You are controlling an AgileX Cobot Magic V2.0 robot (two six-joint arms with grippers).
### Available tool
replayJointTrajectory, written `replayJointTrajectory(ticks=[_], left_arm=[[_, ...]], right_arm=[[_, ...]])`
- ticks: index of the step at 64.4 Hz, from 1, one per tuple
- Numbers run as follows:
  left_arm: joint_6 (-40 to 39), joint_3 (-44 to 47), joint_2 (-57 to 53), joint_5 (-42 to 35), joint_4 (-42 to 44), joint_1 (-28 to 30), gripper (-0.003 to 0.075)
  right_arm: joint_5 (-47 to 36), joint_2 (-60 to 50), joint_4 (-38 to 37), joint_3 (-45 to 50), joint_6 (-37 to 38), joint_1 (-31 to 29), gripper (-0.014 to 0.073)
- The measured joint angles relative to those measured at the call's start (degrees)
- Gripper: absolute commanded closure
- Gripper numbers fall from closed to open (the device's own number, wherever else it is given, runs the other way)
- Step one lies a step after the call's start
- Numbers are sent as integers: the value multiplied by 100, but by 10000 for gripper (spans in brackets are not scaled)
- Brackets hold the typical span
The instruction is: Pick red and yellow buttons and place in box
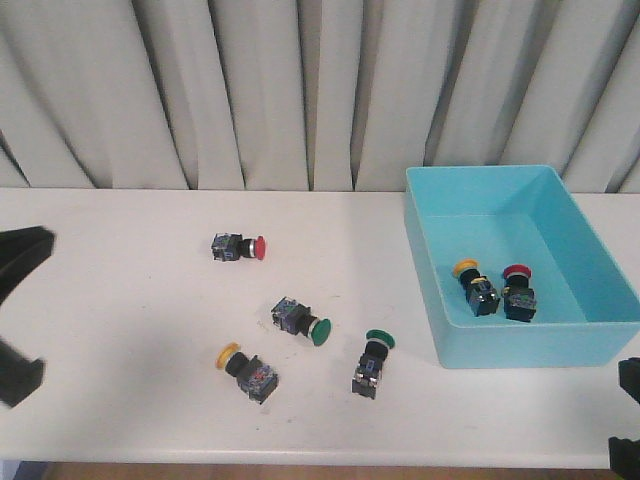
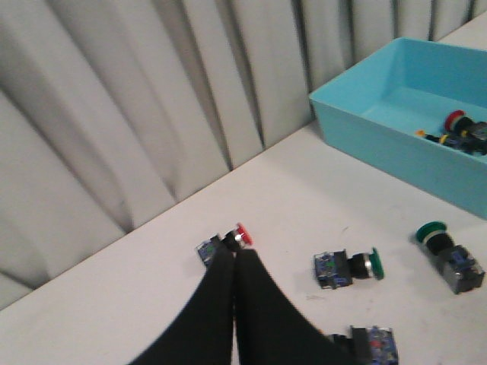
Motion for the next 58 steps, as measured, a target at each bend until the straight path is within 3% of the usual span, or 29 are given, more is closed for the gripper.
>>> replayJointTrajectory(ticks=[16,28,44,58], left_arm=[[-254,1753,-2521,-260,70,1014,727],[-732,2776,-3794,-395,77,1466,727],[-895,3852,-4232,-1181,77,1761,727],[-908,3914,-4232,-1959,68,1797,727]], right_arm=[[0,0,0,0,0,0,601],[0,0,0,0,0,0,601],[7,0,0,0,0,0,601],[39,0,0,0,0,0,601]])
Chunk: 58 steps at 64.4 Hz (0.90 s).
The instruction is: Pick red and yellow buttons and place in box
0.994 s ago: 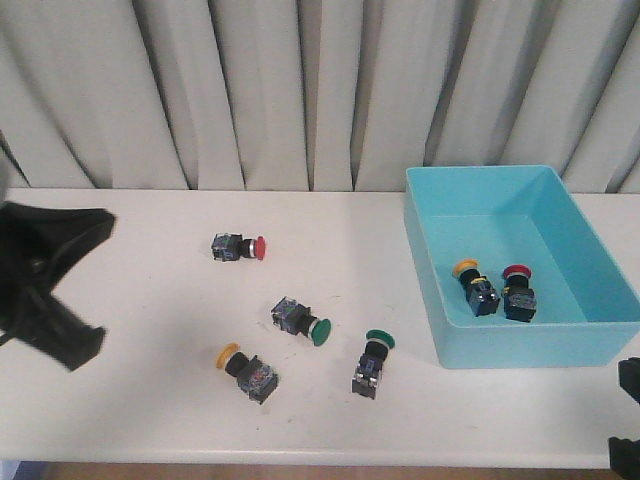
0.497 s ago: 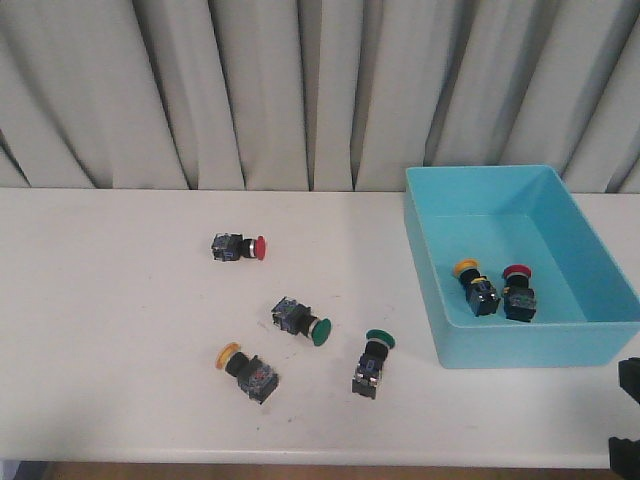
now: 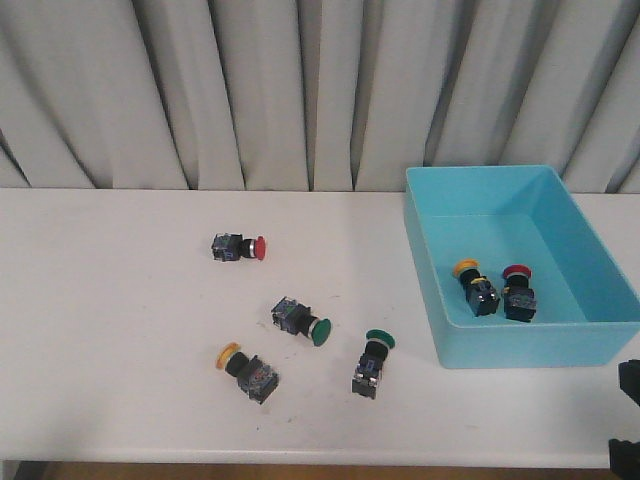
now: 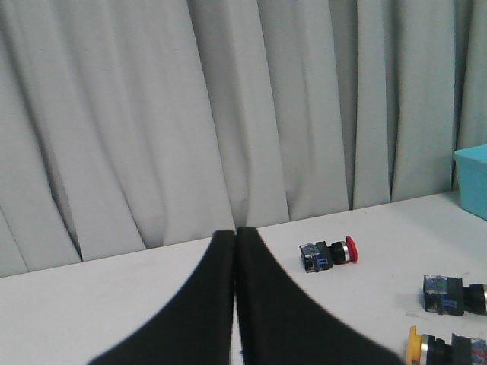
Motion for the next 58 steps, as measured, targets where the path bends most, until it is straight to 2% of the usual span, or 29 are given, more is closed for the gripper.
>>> replayJointTrajectory(ticks=[27,45,58], left_arm=[[-13,0,0,426,-7,0,727],[-356,0,0,542,-12,4,727],[-389,0,0,584,-12,240,727]], right_arm=[[2,0,0,0,0,0,601],[6,0,0,0,0,0,601],[6,0,0,0,0,0,601]])
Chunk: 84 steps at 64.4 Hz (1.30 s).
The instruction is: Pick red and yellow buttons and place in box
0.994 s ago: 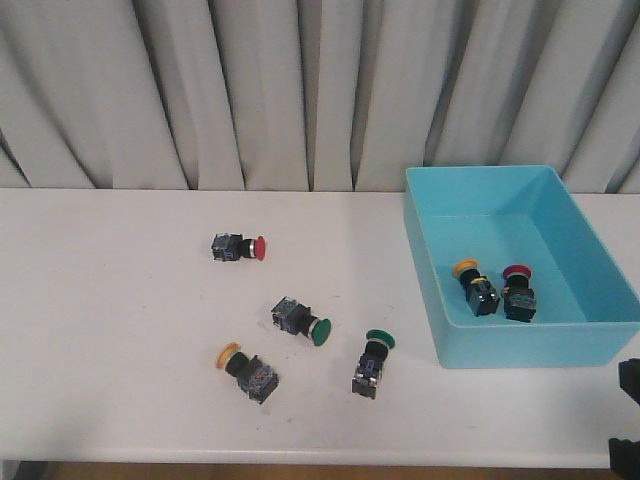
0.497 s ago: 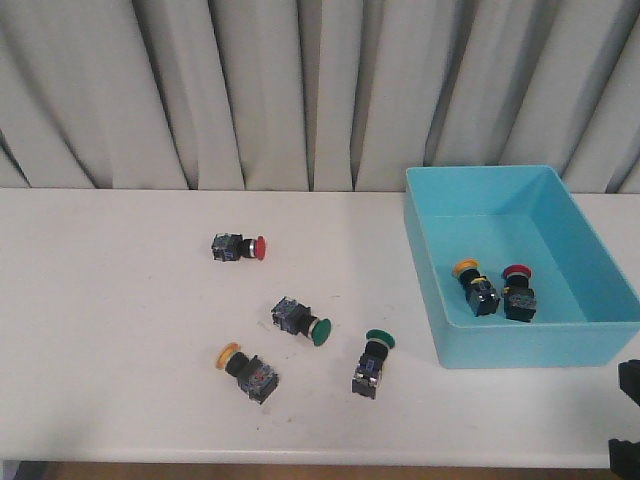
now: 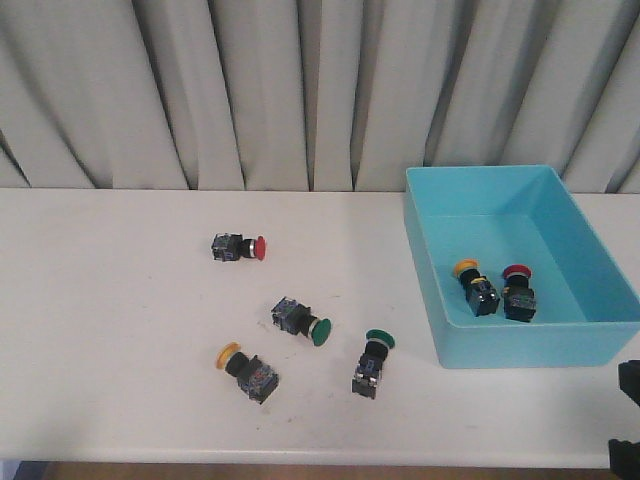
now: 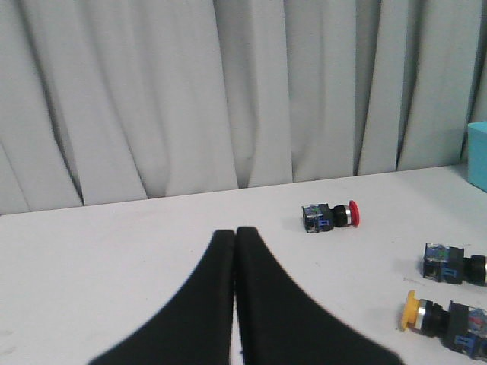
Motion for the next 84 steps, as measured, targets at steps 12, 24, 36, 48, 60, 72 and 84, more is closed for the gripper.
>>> replayJointTrajectory(ticks=[12,24,36,48,60,72,84], left_arm=[[0,0,0,102,-6,140,727],[306,0,0,138,-371,152,727],[921,0,0,140,-836,152,727],[993,0,0,123,-884,152,727],[1000,0,0,82,-890,152,727],[1002,0,0,82,-900,152,727],[1002,0,0,82,-900,152,727]], right_arm=[[0,0,0,0,0,0,599],[0,0,0,0,0,0,599],[1,0,0,0,0,0,599],[1,0,0,0,0,0,599],[1,0,0,0,0,0,599],[1,0,0,0,0,0,599],[6,0,0,0,0,0,599]])
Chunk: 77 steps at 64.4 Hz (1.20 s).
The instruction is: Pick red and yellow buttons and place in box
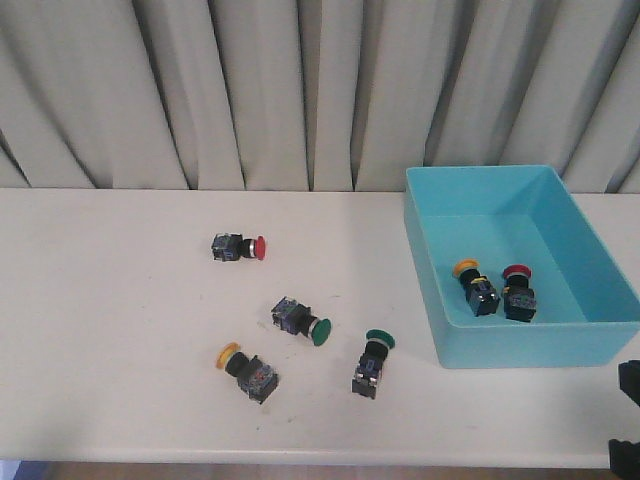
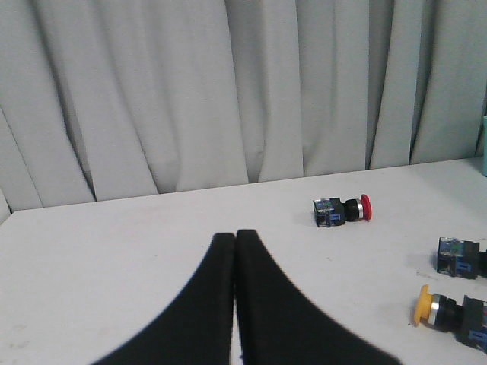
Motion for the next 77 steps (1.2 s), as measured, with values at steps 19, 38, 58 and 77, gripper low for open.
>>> replayJointTrajectory(ticks=[19,38,58,77], left_arm=[[6,0,0,-39,0,0,727],[6,0,0,-39,0,0,727],[6,2,0,-39,0,0,727],[6,10,0,-44,0,0,727]], right_arm=[[-510,-508,-195,340,-51,-148,598],[-2428,-2470,-254,2187,-80,-825,596],[-3159,-3290,-254,3118,-86,-825,596],[-3262,-3287,-254,3118,-86,-825,596]])
